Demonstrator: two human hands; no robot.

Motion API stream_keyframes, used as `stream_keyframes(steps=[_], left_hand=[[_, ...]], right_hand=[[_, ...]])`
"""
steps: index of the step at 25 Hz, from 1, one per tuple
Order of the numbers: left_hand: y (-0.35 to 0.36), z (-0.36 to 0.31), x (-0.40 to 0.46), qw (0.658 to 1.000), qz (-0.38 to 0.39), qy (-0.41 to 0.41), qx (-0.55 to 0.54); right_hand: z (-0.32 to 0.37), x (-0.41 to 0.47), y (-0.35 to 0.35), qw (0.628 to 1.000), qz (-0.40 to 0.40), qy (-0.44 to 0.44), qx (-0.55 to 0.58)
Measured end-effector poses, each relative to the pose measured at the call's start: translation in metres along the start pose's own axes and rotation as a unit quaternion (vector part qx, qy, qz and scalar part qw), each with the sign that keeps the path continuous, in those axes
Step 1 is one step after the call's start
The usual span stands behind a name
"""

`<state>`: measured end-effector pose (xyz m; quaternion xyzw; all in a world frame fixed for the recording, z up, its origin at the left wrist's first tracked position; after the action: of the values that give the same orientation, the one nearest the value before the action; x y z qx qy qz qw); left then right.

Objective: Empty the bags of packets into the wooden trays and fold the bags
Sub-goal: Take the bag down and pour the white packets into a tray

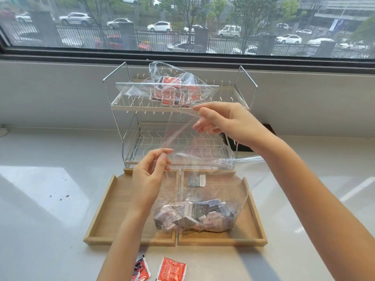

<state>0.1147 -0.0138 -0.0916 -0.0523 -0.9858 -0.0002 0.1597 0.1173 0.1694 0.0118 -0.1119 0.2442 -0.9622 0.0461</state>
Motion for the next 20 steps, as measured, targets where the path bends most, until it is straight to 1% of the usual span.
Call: stream_keyframes(steps=[2, 5, 7, 11, 13, 16, 20], left_hand=[[0.0, 0.0, -0.001, 1.0, -0.003, 0.002, 0.003], [-0.001, 0.001, -0.001, 1.0, -0.008, 0.005, 0.008], [-0.001, 0.002, 0.0, 1.0, -0.01, 0.006, 0.01], [0.002, 0.004, 0.003, 1.0, -0.016, 0.011, 0.013], [0.003, 0.004, 0.004, 1.0, -0.016, 0.013, 0.013], [0.003, 0.006, 0.004, 1.0, -0.02, 0.011, 0.015], [0.0, 0.009, 0.004, 0.999, -0.029, 0.006, 0.014]], right_hand=[[-0.011, 0.0, -0.006, 0.996, 0.045, 0.076, 0.01], [-0.028, -0.008, -0.015, 0.976, 0.15, 0.159, -0.007], [-0.04, -0.016, -0.023, 0.965, 0.191, 0.175, -0.029], [-0.047, -0.026, -0.037, 0.961, 0.216, 0.146, -0.096], [-0.047, -0.029, -0.039, 0.967, 0.206, 0.124, -0.087], [-0.046, -0.03, -0.041, 0.978, 0.169, 0.091, -0.078], [-0.034, -0.029, -0.052, 0.995, 0.075, 0.045, -0.047]])
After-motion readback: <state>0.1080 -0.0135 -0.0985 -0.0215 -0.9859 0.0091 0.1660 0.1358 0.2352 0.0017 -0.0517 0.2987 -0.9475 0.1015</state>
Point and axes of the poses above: each hand's wrist, its own x-axis towards the middle knuckle, its own y-axis out of the palm, z = x × y, the point moved 1 cm from there along x, towards the middle knuckle, and after that the axes turned 1 degree about z, right-handed, at the moved point
